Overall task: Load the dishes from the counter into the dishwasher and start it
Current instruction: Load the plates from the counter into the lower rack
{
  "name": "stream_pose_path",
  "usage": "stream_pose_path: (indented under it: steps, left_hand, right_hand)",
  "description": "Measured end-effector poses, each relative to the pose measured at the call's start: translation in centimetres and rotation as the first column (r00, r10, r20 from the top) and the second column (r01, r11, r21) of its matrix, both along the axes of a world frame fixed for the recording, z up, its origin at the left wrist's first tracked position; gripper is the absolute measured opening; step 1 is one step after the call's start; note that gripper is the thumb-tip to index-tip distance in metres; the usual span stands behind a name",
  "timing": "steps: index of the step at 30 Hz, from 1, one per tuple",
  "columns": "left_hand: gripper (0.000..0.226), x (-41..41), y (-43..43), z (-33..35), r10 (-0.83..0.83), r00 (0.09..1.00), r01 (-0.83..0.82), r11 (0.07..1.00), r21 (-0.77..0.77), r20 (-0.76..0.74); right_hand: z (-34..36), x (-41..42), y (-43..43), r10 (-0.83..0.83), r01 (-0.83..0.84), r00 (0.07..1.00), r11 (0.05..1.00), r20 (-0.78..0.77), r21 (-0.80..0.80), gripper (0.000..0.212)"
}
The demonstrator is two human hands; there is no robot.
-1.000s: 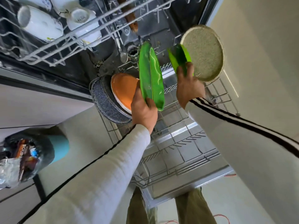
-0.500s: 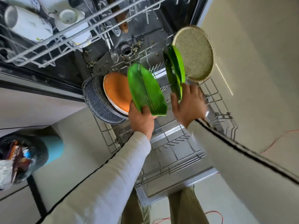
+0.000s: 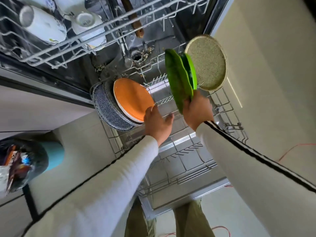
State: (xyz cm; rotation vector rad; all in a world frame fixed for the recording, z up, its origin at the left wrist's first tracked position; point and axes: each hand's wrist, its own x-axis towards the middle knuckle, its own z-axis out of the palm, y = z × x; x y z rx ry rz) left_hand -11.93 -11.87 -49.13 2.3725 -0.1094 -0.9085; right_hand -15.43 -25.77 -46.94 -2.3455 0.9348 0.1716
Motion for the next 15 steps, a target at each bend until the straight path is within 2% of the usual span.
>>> stream_pose_path:
  steps: [1, 2, 4, 10, 15]
  left_hand:
    - [0.070, 0.5, 0.5, -0.1, -0.227, 0.964, 0.211, 0.970, 0.117, 0.139]
    - [0.070, 1.1, 1.1, -0.1, -0.407, 0.877, 0.353, 0.906, 0.233, 0.255]
    - [0.069, 2.5, 2.0, 0.2, -0.592, 0.722, 0.453, 0.796, 0.402, 0.358]
    - [0.081, 5.4, 4.0, 0.3, -0.827, 0.534, 0.512, 0.480, 0.712, 0.174]
    - [0.076, 5.4, 5.9, -0.9, -0.841, 0.535, 0.509, 0.401, 0.761, 0.086]
  right_hand:
    - [-0.2, 0.4, -0.5, 0.044, -0.046, 0.999, 0.997, -0.027, -0.062, 0.026]
    - [-0.4, 0.9, -0.9, 0.072, -0.080, 0.995, 0.990, -0.068, -0.113, 0.024]
    - [-1.2, 1.8, -1.4, 0.096, -0.119, 0.987, 0.977, -0.128, -0.179, 0.021]
    - [-3.2, 3.2, -0.6, 0.103, -0.145, 0.976, 0.965, -0.189, -0.220, 0.022]
    - [-4.9, 2.8, 0.4, 0.132, -0.200, 0.955, 0.948, -0.265, -0.248, 0.022]
